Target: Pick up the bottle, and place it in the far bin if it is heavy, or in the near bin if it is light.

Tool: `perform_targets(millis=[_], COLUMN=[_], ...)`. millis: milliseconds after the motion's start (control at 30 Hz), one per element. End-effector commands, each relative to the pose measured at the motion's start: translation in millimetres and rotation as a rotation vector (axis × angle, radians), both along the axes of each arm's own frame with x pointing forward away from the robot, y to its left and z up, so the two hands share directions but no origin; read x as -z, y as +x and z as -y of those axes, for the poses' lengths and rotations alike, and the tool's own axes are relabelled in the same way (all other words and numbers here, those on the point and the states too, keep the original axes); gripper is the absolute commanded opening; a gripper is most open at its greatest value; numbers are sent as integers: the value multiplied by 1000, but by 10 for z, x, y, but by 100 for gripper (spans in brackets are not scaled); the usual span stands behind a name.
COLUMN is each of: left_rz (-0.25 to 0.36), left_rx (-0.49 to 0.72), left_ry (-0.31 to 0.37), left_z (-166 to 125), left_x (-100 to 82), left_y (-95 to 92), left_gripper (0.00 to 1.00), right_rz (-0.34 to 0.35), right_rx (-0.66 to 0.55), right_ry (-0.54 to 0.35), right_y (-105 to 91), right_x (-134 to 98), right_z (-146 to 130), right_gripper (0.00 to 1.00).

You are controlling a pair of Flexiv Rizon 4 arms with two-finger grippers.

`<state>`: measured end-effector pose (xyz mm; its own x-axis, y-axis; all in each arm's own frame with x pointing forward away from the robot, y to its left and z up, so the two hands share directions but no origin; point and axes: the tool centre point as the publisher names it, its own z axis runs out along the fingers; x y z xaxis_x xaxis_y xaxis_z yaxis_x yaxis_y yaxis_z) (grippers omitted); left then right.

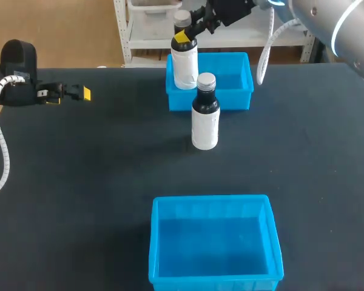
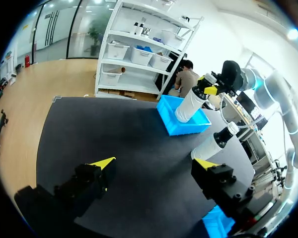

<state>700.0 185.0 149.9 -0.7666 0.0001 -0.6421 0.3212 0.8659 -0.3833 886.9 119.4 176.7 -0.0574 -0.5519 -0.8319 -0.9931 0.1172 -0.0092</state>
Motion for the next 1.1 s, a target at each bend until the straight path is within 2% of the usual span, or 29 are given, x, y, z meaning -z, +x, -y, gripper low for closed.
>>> perform_targets(millis=[33, 1100], left_rz=[0, 0], left_rx=[0, 0], left_ry=[0, 0], left_z=[0, 0], left_x=[0, 0], left_y=[0, 0], left_gripper=[100, 100], right_rz=[-44, -99], right_rx=[-51, -49], right_ry=[-1, -16], right_y=[119, 125], right_x=[18, 276], right_z=[-37, -65], right_gripper=[0, 0])
